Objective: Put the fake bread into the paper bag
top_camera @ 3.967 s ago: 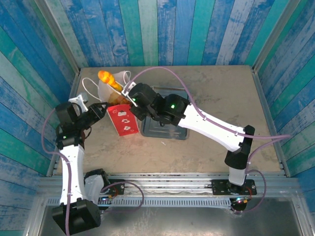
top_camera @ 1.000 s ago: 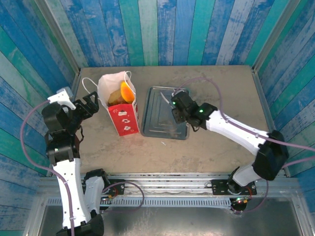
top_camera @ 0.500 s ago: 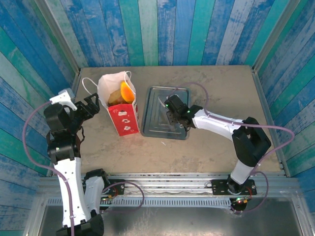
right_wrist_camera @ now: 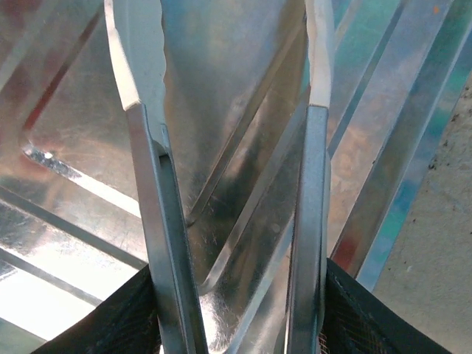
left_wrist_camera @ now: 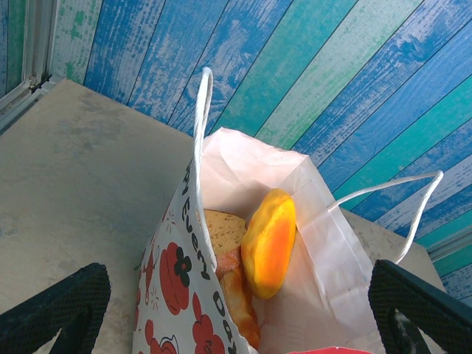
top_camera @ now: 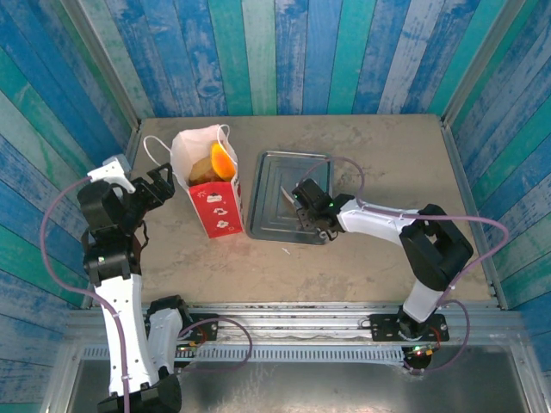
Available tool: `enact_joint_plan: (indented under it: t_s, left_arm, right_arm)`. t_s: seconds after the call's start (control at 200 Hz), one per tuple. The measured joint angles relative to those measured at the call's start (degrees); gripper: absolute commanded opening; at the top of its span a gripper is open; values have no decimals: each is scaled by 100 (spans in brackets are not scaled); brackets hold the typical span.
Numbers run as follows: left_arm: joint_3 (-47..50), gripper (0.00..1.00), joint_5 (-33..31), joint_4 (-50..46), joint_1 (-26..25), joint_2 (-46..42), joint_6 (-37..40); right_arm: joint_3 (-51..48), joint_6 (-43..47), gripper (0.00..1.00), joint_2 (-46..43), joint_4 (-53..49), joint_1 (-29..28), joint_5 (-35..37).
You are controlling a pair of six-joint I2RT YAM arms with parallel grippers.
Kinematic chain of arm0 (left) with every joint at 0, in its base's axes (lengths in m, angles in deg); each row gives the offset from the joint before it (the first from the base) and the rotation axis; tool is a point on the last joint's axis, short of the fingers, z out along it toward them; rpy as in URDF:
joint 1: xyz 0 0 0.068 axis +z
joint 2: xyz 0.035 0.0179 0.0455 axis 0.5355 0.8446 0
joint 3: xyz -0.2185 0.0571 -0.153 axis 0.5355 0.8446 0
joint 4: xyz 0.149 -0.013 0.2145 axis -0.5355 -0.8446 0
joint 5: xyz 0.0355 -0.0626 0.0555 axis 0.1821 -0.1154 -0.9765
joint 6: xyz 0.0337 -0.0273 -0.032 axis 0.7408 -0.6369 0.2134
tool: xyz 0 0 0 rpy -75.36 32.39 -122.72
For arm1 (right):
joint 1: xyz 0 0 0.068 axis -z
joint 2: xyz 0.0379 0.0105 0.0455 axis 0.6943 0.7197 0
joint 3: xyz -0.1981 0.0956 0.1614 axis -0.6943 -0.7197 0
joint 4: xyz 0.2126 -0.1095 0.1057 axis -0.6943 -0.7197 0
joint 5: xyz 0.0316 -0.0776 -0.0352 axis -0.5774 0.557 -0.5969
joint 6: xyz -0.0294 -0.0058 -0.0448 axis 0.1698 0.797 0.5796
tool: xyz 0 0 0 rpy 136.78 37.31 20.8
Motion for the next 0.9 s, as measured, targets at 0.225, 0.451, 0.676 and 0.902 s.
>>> enact_joint_plan:
  t_s: [0.225,0.451,0.676,0.902]
  left_arm:
    - [7,94,2,2,0,0,0]
    - [7,94,2,2,0,0,0]
    - [26,94,-2,-2,0,-2,20]
    - [28,94,-66,-4,0,-28,26]
  right_arm:
    - [-444,4,59,-96,339,0,-61]
    - [-721,26,66,-256,656,0,-192]
    - [-800,42,71,-387,776,0,-256]
    - [-844,46,74,-400,804,0,-291]
